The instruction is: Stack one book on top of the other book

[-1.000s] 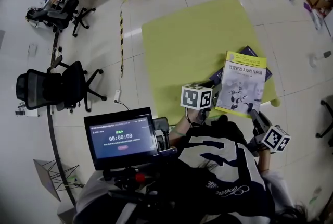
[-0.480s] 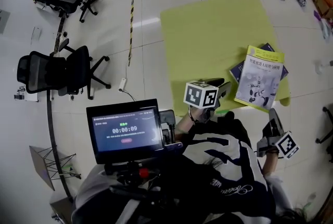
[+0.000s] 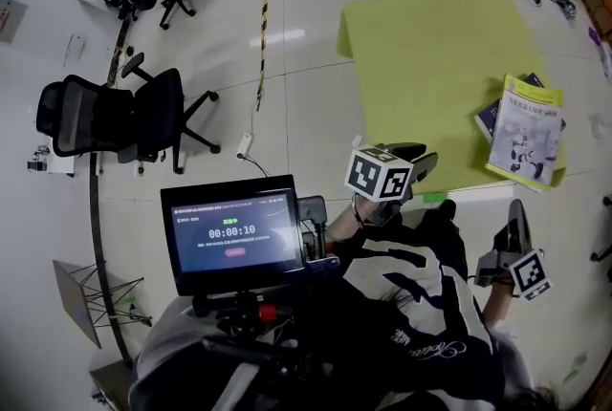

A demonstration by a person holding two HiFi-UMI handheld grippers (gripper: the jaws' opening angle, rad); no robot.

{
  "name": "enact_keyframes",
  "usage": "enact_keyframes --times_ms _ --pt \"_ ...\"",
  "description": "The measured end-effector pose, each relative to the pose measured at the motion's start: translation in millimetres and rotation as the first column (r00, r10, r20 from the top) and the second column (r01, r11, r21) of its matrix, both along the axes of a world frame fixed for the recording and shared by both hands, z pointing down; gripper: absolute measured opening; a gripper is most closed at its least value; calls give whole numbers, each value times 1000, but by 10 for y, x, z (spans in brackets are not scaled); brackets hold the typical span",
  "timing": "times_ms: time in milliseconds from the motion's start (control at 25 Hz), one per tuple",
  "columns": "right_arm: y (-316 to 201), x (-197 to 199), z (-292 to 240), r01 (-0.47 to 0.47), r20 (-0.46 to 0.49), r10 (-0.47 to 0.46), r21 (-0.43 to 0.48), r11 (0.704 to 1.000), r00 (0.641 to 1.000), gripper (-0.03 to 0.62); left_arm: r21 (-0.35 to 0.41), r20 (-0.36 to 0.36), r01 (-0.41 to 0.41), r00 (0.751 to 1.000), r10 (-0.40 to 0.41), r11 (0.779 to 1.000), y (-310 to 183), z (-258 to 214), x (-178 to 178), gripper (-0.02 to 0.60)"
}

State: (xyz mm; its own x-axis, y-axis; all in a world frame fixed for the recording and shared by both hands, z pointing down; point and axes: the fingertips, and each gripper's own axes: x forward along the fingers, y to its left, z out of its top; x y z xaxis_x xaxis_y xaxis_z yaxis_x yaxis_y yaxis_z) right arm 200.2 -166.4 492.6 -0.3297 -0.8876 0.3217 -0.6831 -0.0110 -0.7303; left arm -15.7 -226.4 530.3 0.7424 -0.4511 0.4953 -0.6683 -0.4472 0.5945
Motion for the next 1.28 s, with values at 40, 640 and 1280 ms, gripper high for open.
enact_keyframes --times_ms 40,640,1280 --pt "115 -119 23 -9 6 9 -3 1000 1000 3 0 -3 -12 1000 12 1000 72 -18 -100 137" --pt "1355 -943 81 -29 -54 26 -54 998 998 2 -2 -60 -204 977 204 979 1072 -88 -114 117" --pt "2849 -718 -159 105 -110 -106 -17 994 988 -2 41 -23 -168 985 169 985 2717 -335 575 5"
